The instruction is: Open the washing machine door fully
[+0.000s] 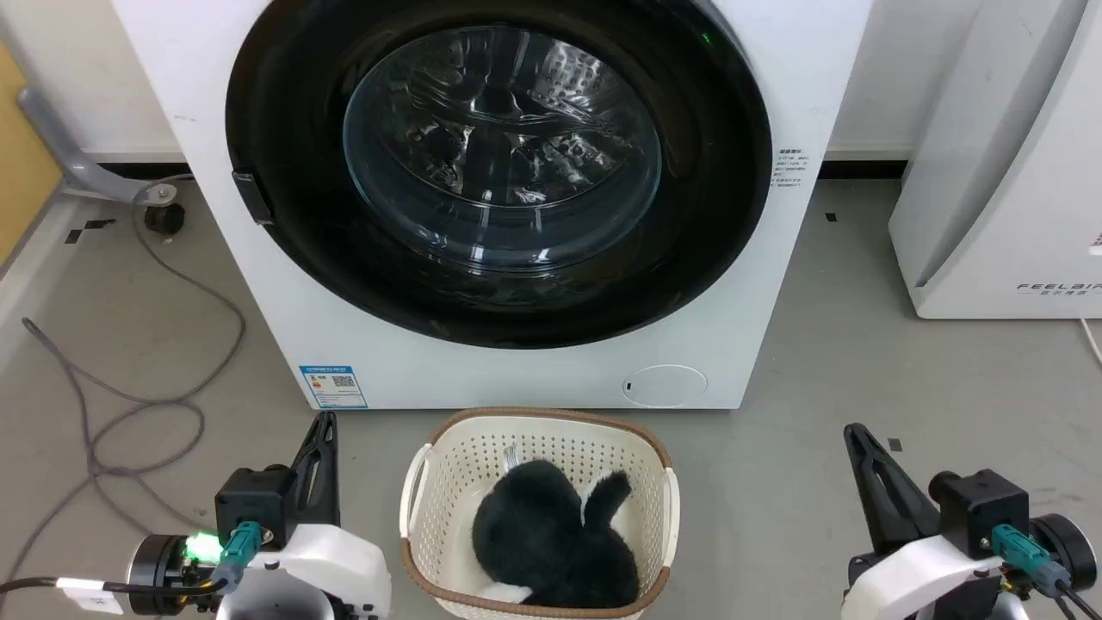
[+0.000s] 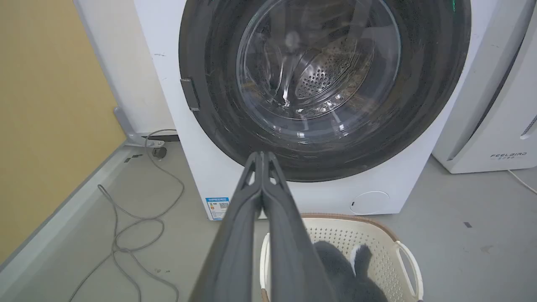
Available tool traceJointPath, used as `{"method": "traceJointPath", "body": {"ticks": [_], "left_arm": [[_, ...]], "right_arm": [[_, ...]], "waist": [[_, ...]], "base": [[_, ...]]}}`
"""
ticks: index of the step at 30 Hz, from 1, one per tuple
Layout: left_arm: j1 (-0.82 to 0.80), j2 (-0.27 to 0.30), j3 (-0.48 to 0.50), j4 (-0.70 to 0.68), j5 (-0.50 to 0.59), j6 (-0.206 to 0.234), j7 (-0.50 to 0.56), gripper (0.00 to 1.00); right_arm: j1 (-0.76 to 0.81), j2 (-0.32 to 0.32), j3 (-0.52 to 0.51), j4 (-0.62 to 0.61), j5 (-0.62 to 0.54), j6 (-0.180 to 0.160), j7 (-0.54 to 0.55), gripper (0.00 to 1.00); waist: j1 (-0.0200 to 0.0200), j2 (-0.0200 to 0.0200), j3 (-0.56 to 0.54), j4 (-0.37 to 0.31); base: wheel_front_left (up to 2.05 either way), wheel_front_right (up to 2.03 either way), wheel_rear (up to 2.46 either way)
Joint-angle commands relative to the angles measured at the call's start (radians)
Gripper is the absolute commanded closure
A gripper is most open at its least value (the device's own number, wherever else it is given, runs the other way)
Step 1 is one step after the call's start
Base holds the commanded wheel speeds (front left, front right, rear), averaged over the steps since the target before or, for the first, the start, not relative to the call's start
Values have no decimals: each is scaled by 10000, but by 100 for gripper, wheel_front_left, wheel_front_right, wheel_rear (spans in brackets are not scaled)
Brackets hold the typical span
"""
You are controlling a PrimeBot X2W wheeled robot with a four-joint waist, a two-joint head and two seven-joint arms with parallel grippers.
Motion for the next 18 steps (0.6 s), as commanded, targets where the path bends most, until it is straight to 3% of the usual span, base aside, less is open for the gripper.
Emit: {"method": "traceJointPath", "body": {"ticks": [1, 18], "left_arm": [[146, 5, -11, -37, 28, -43, 3, 100], [146, 5, -11, -37, 28, -43, 3, 100]], "right_arm": [[-117, 9, -5, 18, -78, 6, 5, 100], [-117, 9, -5, 18, -78, 6, 5, 100]], "waist": [[0, -1, 0, 0], [0, -1, 0, 0]], "base": [[0, 0, 0], [0, 0, 0]]}}
